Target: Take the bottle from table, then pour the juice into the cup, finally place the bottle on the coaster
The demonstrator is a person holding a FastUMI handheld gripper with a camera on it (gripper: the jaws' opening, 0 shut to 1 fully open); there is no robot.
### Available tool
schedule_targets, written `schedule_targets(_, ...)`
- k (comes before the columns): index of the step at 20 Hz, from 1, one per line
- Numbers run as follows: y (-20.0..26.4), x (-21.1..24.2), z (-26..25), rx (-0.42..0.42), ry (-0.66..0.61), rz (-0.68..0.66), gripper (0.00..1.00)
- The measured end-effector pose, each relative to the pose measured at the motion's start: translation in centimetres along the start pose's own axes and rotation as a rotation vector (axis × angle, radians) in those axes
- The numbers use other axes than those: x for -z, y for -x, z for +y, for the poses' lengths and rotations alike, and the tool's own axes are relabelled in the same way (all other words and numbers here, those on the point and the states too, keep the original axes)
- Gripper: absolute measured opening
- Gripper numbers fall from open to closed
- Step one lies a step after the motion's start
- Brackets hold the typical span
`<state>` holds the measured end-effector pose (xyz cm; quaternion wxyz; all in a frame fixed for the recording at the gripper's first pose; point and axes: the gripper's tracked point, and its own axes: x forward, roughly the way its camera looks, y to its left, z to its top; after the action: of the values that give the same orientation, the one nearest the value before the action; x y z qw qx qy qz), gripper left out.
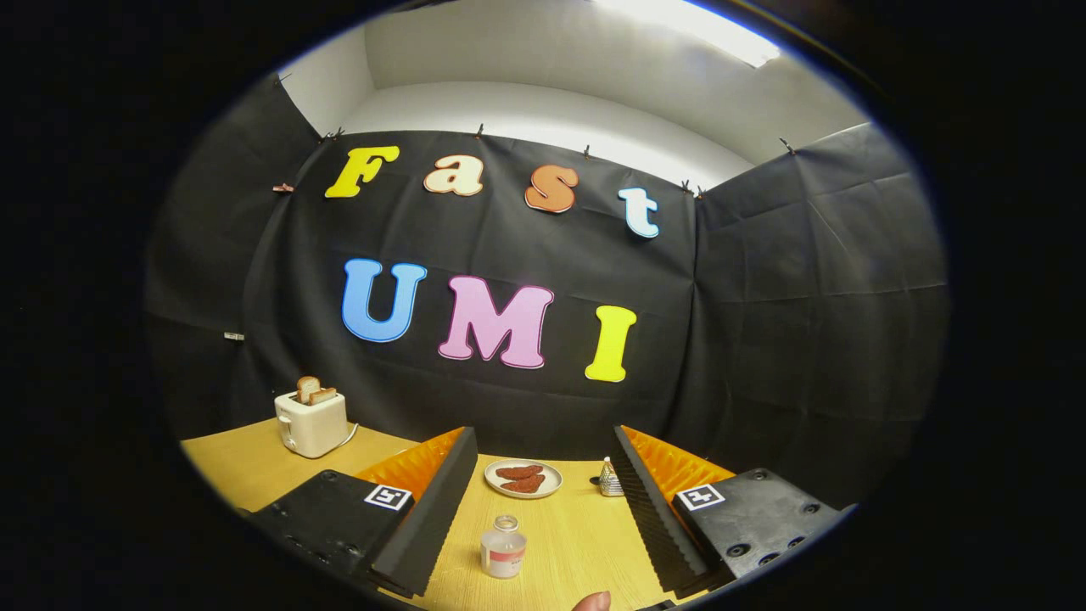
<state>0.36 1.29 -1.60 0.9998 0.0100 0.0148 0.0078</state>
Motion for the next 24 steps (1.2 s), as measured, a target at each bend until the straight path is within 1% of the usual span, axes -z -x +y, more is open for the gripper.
schedule_targets(7, 0.0, 0.6, 0.2, -0.006, -0.002, -0.001, 0.97)
schedule_targets(12, -0.2, 3.1, 1.4, -0.051, -0.034, -0.019, 0.97)
schedule_targets(16, -0.8, 7.5, 2.1, -0.079, -0.060, -0.015, 0.97)
schedule_targets(24, -3.3, 19.4, 3.1, -0.100, -0.108, 0.082, 0.97)
